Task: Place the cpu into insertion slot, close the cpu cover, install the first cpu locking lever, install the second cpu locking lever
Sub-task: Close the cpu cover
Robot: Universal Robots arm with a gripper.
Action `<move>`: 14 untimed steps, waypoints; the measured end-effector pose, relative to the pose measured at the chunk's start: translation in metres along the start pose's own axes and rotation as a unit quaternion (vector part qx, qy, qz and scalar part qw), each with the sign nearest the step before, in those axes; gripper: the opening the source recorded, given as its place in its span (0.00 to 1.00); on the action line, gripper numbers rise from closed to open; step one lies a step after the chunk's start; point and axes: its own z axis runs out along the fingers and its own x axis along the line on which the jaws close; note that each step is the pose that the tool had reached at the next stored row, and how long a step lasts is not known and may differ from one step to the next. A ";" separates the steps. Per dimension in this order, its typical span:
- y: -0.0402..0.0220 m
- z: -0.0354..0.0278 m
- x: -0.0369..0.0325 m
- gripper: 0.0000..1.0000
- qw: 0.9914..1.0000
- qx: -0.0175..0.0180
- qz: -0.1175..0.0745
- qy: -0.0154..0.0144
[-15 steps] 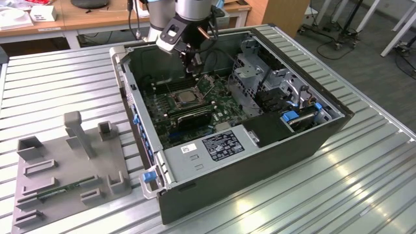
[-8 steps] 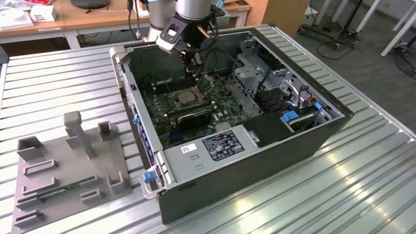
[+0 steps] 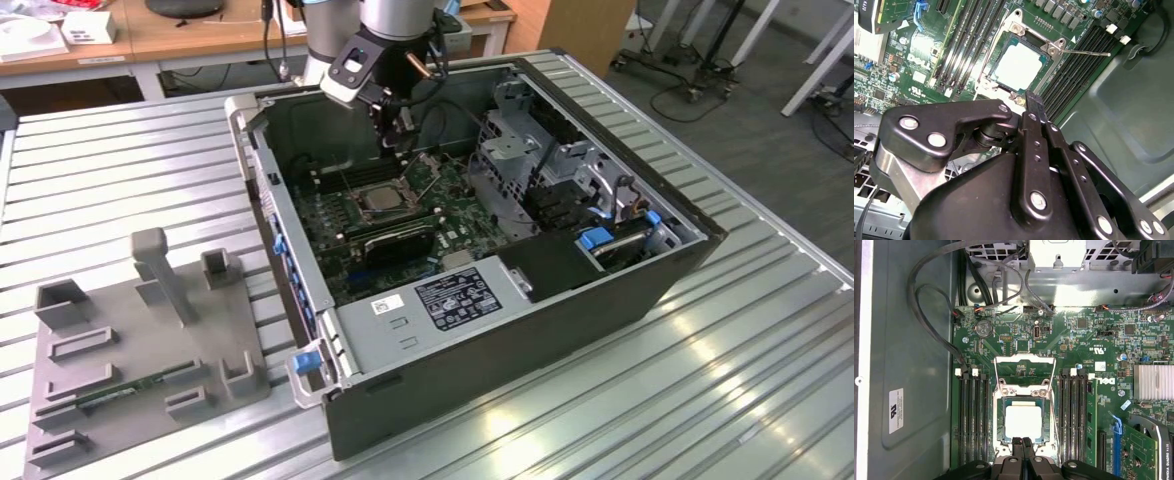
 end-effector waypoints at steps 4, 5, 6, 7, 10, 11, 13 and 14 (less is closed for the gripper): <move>0.0015 -0.0001 0.0000 0.11 1.000 0.000 0.000 0.000; 0.0024 -0.0001 0.0000 0.11 1.000 0.000 0.000 0.000; 0.0033 0.0000 0.0000 0.11 1.000 0.000 0.000 0.000; 0.0043 0.0000 0.0000 0.11 1.000 0.000 0.000 0.000; 0.0075 0.0000 0.0000 0.11 1.000 0.000 0.000 0.000; 0.0086 0.0001 0.0000 0.11 1.000 0.000 0.000 0.000; 0.0105 0.0001 0.0000 0.11 1.000 0.000 0.000 0.000; 0.0113 0.0001 0.0000 0.11 1.000 0.000 0.000 0.000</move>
